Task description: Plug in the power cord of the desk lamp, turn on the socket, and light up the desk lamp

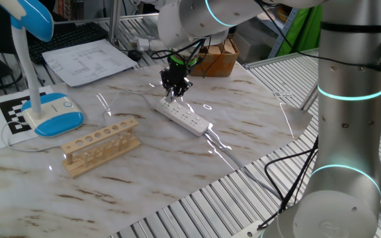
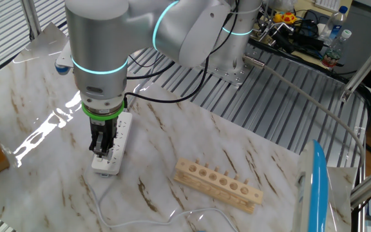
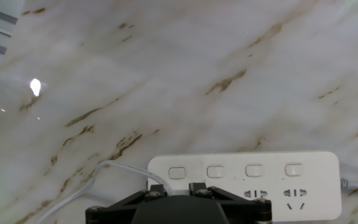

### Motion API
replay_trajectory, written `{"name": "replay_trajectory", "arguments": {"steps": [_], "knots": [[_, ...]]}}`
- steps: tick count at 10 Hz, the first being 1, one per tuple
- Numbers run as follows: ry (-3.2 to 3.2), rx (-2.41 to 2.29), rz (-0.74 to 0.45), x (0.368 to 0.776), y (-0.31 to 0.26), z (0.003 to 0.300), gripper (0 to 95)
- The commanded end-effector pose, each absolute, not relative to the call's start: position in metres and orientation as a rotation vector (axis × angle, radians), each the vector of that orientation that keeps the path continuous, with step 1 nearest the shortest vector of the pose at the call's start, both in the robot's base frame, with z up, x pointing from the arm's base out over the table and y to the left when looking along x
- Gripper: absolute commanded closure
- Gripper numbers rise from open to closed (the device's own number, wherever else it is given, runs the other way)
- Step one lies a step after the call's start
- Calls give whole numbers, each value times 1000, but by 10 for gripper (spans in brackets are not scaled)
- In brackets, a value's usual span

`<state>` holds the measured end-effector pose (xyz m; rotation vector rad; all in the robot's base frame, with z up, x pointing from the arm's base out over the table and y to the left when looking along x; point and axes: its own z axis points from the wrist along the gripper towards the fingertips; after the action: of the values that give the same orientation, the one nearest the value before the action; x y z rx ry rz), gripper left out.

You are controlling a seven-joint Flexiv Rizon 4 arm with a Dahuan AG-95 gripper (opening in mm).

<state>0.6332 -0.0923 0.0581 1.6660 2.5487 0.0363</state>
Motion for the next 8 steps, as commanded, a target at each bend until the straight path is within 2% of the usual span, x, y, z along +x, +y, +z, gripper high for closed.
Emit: {"name": "replay_trajectory", "arguments": {"steps": [1, 8], "knots": [[2549, 1664, 36, 632, -92, 58, 950], [2540, 1654, 37, 632, -92, 54, 950]]}}
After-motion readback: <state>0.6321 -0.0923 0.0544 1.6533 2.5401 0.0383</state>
